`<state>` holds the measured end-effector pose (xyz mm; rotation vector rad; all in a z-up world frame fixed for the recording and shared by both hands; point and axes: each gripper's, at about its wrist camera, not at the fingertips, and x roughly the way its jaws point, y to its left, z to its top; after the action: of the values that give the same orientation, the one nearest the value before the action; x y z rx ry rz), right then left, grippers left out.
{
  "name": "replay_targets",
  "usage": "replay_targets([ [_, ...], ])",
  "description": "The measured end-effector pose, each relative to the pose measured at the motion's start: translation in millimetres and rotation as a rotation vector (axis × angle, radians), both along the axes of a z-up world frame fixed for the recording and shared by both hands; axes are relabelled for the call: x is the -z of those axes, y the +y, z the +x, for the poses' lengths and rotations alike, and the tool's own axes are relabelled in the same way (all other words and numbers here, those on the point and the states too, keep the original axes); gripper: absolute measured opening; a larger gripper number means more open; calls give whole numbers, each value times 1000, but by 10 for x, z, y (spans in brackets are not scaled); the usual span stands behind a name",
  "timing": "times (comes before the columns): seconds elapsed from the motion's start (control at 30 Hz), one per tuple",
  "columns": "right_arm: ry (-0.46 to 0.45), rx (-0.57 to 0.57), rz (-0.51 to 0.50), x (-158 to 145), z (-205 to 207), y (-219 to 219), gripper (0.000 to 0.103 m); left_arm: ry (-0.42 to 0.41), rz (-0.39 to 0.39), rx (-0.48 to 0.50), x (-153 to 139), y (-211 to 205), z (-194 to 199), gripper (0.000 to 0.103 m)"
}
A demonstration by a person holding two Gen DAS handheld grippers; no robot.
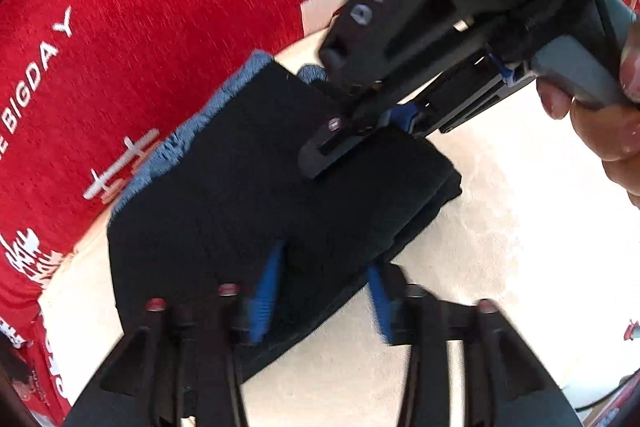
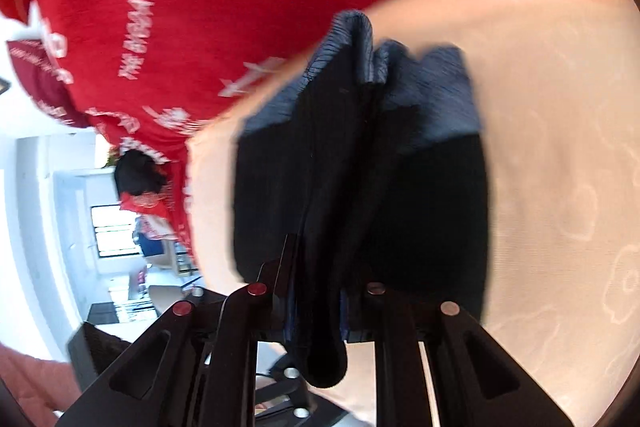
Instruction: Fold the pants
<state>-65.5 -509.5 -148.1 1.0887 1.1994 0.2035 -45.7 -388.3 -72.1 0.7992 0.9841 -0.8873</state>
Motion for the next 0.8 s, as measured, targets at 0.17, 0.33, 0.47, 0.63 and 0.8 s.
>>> replay_targets([
  [0.17,16,2,-69,63,6,46,21,70,-28,-70,-181,263,171,76],
  [0.33,51,-58,-264,-110,13,90,23,151,-26,-220,-300,628,520,76],
  [0.47,88,-55,-385,-190,-78,119,23,209,6,-357,-235,913,834,77],
  [0.63,122,-68,-509,-225,-145,234,24,260,20,-493,-159,1225,1055,102],
  [0.8,152,-104,-609,-207,-173,404,24,301,34,-548,-93,1394,1192,102],
])
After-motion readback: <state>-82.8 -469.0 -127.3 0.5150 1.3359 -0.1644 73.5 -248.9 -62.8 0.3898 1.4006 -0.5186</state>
